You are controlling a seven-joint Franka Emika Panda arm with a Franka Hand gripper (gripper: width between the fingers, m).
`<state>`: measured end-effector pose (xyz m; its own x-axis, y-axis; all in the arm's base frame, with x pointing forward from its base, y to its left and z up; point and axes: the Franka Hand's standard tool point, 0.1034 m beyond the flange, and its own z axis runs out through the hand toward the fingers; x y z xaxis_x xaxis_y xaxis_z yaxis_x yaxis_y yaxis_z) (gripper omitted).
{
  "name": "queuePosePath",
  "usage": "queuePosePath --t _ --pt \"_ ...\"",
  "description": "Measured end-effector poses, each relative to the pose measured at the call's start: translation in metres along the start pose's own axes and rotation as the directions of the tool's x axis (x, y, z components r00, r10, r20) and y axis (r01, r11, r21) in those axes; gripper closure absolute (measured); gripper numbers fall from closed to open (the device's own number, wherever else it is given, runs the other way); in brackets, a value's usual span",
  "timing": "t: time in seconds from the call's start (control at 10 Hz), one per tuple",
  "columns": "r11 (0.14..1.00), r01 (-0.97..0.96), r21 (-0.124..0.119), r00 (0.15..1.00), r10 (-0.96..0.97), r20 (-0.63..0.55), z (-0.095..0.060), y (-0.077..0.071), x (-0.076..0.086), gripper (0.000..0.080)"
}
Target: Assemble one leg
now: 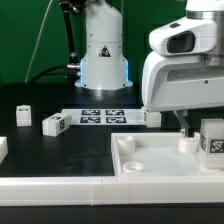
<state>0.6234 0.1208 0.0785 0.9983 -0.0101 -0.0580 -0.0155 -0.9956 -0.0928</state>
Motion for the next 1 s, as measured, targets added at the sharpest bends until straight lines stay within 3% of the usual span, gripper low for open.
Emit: queuePosePath --t 0.2,0.3,0.7,0.8,1.0 --pt "1.0 -0.001 0.0 1.0 0.001 0.0 0.0001 0.0 -0.0001 0.0417" --pt "1.0 -0.004 -0.002 1.0 0.004 -0.001 -0.0002 0.0022 0.0004 0.0505" --pt "0.996 -0.094 0.001 0.996 0.094 0.0 0.0001 0.0037 0.0002 0.0505" --pt "0.978 -0.207 0.014 0.978 0.207 0.004 0.0001 0.0045 0.0004 0.0505" --pt "0.898 -0.439 0.013 0.899 0.439 0.006 0.0012 0.0032 -0.0004 0.0505"
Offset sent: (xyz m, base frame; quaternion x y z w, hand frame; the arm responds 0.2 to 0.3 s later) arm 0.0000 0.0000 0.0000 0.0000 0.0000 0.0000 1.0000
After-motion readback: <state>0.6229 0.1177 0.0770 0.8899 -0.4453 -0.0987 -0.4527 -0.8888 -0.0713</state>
